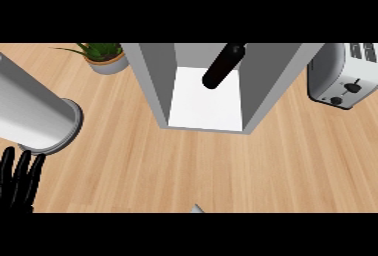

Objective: Pick up the wine, place it into the cabinet and close the cabinet

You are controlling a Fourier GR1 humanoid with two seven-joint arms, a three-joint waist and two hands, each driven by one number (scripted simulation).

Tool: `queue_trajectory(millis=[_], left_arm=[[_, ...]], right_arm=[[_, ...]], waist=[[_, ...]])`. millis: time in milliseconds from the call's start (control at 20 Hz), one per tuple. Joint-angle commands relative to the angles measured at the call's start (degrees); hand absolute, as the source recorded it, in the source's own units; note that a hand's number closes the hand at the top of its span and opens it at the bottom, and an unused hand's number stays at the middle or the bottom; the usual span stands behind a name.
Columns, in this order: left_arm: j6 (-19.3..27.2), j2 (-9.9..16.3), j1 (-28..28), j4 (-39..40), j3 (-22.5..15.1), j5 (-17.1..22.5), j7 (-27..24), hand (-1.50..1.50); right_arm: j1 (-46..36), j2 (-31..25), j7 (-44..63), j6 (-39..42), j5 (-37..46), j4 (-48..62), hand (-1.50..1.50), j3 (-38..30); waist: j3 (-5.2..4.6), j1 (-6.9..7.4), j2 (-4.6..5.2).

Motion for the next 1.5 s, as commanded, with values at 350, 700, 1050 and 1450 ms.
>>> queue_trajectory(millis=[350,700,1050,1450], left_arm=[[-10.73,3.33,2.44,3.37,9.36,6.17,-1.82,-1.5],[-15.56,6.55,4.87,2.76,15.4,10.39,0.17,-1.5],[-17.26,7.32,4.03,3.33,17.78,12.04,1.4,-1.5],[-17.27,8.56,4.07,3.18,24.12,16.06,5.05,-1.5]], right_arm=[[-35.69,1.62,1.61,-19.51,-10.02,23.67,1.5,-2.71],[-55.42,1.63,-3.4,-23.48,-19.2,42.51,1.5,-8.61],[-59.29,1.64,-1.11,-6.69,-41.37,54.02,1.5,-10.02],[-63.79,1.65,-15.12,-0.06,-39.91,75.86,1.5,-16.57]], waist=[[0.09,0.73,0.63],[0.21,1.44,0.63],[0.23,2.81,1.53],[0.35,-0.36,1.1]])
